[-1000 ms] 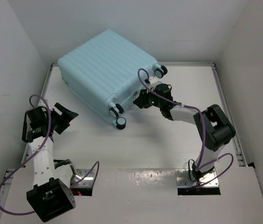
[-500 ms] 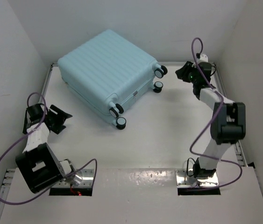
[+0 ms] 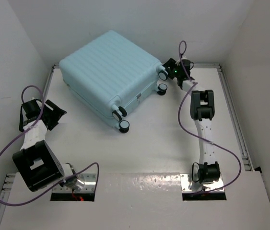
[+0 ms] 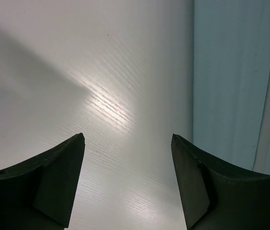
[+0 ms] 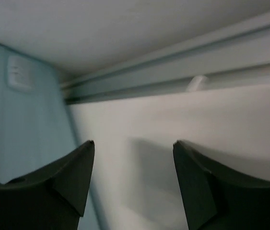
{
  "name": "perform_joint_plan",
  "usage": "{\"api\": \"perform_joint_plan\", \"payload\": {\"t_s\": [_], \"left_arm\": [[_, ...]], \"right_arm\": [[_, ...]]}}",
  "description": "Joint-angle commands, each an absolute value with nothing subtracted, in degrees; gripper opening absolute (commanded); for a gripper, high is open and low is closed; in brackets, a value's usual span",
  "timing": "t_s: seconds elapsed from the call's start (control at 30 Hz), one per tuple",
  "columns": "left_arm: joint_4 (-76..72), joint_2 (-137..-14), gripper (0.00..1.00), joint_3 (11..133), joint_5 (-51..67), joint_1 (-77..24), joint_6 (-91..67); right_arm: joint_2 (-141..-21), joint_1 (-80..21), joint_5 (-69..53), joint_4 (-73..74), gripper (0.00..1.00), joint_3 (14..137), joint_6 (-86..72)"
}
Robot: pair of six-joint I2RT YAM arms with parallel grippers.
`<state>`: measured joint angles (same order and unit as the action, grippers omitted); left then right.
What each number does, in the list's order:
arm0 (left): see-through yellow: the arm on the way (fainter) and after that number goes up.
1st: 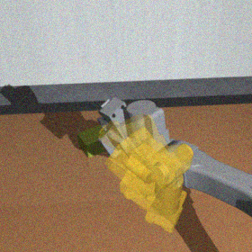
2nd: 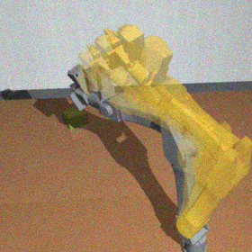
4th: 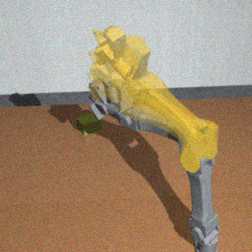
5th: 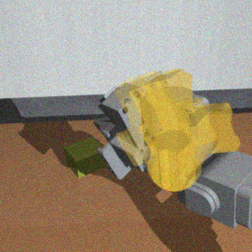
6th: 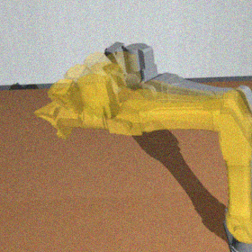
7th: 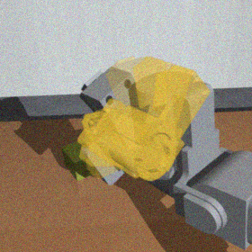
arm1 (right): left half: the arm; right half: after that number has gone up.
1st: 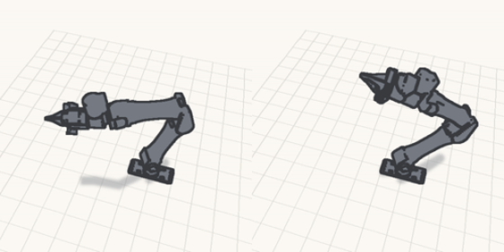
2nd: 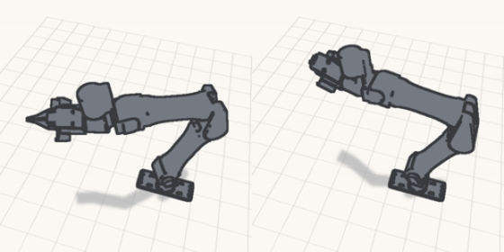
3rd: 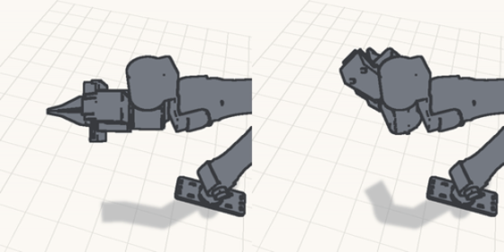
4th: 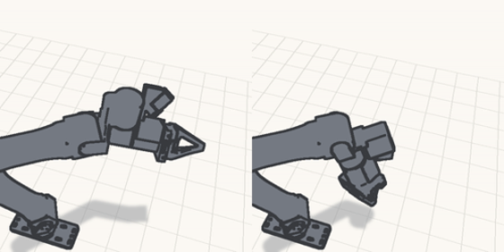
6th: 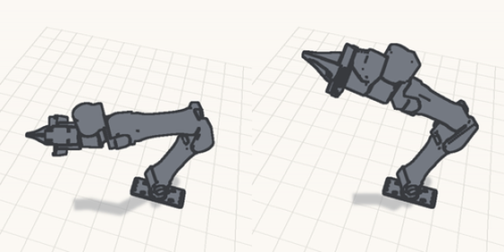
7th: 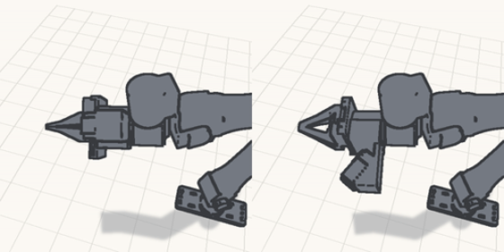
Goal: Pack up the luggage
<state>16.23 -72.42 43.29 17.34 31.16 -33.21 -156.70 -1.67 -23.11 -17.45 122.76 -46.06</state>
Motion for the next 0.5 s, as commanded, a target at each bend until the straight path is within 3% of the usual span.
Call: {"api": "perform_joint_plan", "payload": {"t_s": [0.0, 0.1, 0.47], "left_arm": [[16.87, -72.60, 0.76, 45.26, 17.67, 31.90, -30.85], [17.57, -73.13, 0.76, 46.58, 17.67, 31.90, -29.71], [20.39, -70.15, 0.76, 45.97, 19.51, 34.54, -27.95]], "right_arm": [[-159.42, -5.53, -24.53, -25.19, 0.69, 126.47, -54.38], [-163.63, -8.25, -21.54, -24.79, 0.75, 131.46, -60.18], [-167.60, -18.18, -25.05, -29.27, 0.73, 132.71, -69.26]]}}
